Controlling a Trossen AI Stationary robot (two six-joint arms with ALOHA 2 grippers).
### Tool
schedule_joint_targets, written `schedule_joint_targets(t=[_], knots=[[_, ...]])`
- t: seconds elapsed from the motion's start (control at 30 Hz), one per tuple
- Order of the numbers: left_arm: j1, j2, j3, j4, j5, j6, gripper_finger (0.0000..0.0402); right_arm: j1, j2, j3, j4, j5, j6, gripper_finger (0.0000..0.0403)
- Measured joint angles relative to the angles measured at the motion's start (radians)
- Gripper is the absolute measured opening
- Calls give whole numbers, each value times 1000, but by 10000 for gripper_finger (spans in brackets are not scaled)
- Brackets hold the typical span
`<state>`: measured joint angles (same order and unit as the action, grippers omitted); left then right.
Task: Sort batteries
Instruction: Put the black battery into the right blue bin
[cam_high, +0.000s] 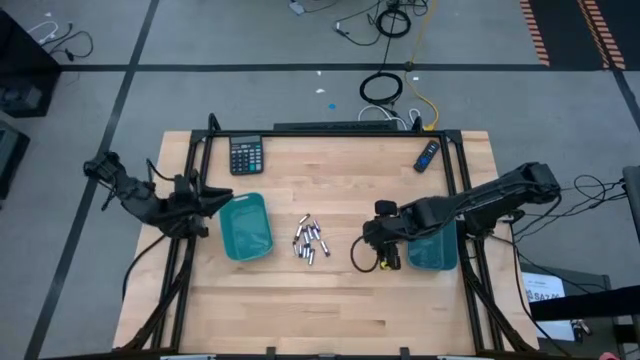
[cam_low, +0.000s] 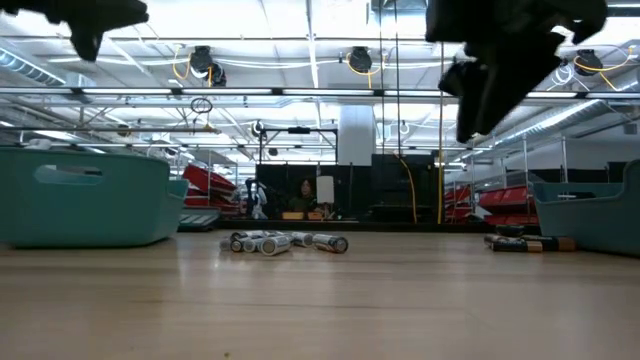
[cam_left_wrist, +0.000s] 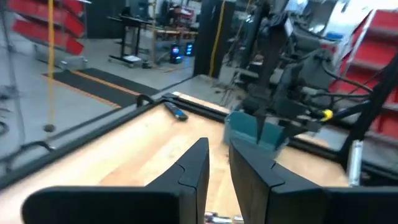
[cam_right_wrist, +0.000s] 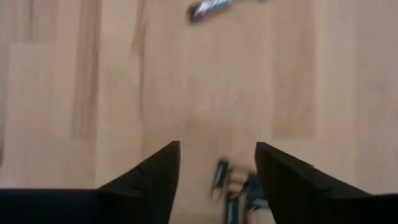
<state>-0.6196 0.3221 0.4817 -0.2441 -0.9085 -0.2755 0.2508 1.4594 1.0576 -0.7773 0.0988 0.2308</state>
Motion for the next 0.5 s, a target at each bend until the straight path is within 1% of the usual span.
schedule_joint_targets(t=[0.13,0.2,0.27,0.4,0.5], knots=[[36,178,105,-9,-4,74,83,0,24,0,-82,-21,25,224],[56,256,139,-4,-10,125,104,1,33,0,-118,-26,43,226],[78,326,158,2,-32,151,133,6,40,0,-143,-26,53,226],[136,440,177,0,-44,131,193,19,63,0,-163,-26,53,226],[173,502,184,8,-10,62,211,21,80,0,-155,-25,37,226]])
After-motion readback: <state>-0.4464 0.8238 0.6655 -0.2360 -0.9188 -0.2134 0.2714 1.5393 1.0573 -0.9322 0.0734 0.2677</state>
